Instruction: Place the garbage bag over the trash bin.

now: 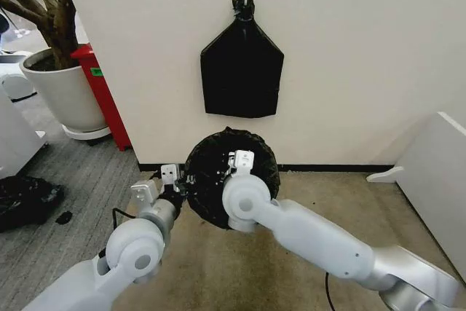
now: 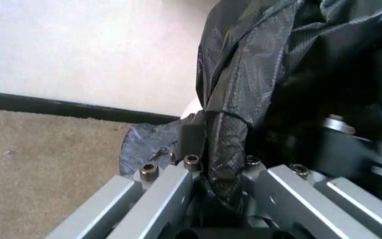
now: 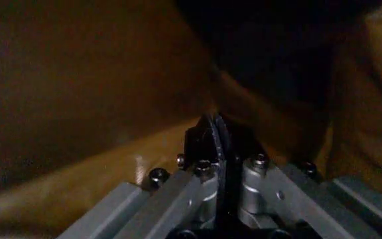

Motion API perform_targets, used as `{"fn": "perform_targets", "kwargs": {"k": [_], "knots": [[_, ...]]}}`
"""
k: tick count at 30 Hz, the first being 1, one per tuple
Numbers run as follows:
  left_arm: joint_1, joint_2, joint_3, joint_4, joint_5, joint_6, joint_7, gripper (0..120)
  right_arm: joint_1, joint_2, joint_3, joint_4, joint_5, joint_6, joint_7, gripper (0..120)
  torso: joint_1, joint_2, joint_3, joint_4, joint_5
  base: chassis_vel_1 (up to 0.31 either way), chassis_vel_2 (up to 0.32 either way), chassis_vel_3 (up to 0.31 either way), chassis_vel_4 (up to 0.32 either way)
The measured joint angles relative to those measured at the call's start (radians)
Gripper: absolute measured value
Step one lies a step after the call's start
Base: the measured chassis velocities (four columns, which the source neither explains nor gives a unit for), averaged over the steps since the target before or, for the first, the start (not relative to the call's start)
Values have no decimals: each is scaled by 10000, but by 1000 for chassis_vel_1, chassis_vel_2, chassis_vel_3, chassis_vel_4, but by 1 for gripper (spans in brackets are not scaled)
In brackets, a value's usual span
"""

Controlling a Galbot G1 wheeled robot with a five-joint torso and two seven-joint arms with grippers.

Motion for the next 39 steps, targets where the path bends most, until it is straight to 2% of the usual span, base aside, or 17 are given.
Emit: {"fn": "perform_targets", "kwargs": {"k": [5,9,14,18,25,31,39], "knots": [[96,-10,-13,-34,81,-14,70,0,37,283,11,-304,-339,100,-115,0,0,0,0,0,1,0,0,0,0],[75,-51,-38,232,166,-106,98,0,64,332,-79,129,-124,209,22,0,0,0,0,2,1,0,0,0,0],[-92,-117,-59,522,174,-163,121,0,80,-16,-142,1026,447,273,264,0,0,2,0,-2,2,0,0,0,0],[-143,-168,-20,576,174,-174,121,0,70,-240,-147,1142,511,236,258,0,0,1,0,0,1,0,0,0,0],[-120,-100,5,405,159,-202,139,0,-275,-276,30,288,110,9,-36,0,0,2,0,-1,2,0,0,0,0],[0,17,-99,71,70,-241,177,0,-496,-24,226,-805,-448,-149,-415,0,0,1,0,0,2,0,0,0,0],[191,-23,-117,-140,74,-262,223,0,-500,289,419,-1533,-784,-157,-601,0,0,1,0,1,1,0,0,0,0]]}}
